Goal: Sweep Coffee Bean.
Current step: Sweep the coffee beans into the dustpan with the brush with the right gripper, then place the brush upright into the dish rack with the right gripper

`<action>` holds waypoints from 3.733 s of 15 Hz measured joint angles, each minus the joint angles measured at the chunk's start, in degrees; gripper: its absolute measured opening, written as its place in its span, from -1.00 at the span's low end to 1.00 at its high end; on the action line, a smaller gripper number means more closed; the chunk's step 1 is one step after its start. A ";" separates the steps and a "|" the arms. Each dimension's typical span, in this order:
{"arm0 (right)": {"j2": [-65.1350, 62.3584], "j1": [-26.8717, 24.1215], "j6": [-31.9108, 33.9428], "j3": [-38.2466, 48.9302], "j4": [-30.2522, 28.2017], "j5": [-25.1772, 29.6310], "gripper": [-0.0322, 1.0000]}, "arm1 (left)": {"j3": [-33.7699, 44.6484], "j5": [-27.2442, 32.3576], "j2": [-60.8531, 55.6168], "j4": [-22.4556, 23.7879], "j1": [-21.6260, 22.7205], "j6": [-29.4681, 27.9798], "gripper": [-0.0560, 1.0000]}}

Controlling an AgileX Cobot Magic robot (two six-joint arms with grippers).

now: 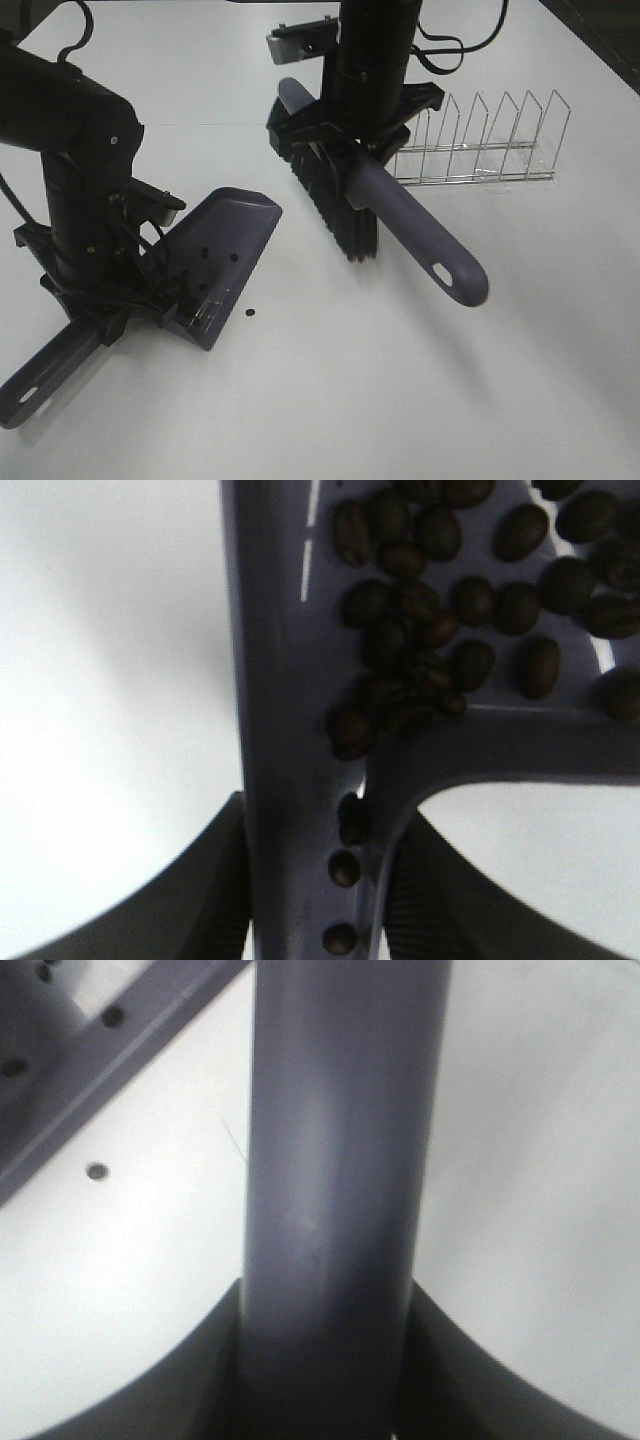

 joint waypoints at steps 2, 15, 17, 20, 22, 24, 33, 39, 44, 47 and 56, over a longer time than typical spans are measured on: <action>-0.97 0.00 1.78 6.88 -0.97 -0.74 -0.33 | 2.06 -2.52 0.17 -1.20 0.00 -0.57 -0.26; 5.61 0.00 -16.67 13.06 39.30 -27.90 -0.33 | 1.78 -4.30 1.66 -3.04 -0.23 -0.46 -0.26; 5.56 0.00 -19.14 10.83 42.17 -27.85 -0.33 | 1.78 -4.30 1.66 -3.09 -0.23 -0.46 -0.26; 3.44 0.00 -21.66 6.19 43.60 -28.13 -0.33 | 1.78 -4.30 1.66 -3.15 -0.23 -0.52 -0.26; 0.23 -0.69 -21.72 5.33 42.51 -27.62 -0.33 | 1.78 -4.30 1.60 -3.32 -0.11 -0.63 -0.26; -3.38 -3.27 -19.65 5.16 38.10 -23.95 -0.33 | 1.89 -4.47 0.80 -5.56 0.86 -0.63 -0.26; -12.78 -6.76 -6.53 5.10 7.33 -3.50 -0.33 | 2.41 -5.50 -2.58 -10.49 9.22 -0.63 -0.26; -16.73 -6.76 -1.83 13.81 -2.81 -0.69 -0.33 | 2.41 -6.19 -2.58 -10.60 9.28 -5.73 -0.26; -18.11 -6.76 4.35 27.22 -10.77 -2.86 -0.33 | 2.41 -6.99 -2.58 -10.43 9.28 -6.13 -0.26; -18.11 -8.65 11.06 28.42 -13.69 -3.15 -0.33 | 2.41 -6.99 -2.58 -10.43 9.28 -6.13 -0.26; -9.34 -20.63 11.86 25.67 -6.36 -2.23 -0.33 | 2.41 -7.56 -2.58 -9.68 9.28 -6.19 -0.26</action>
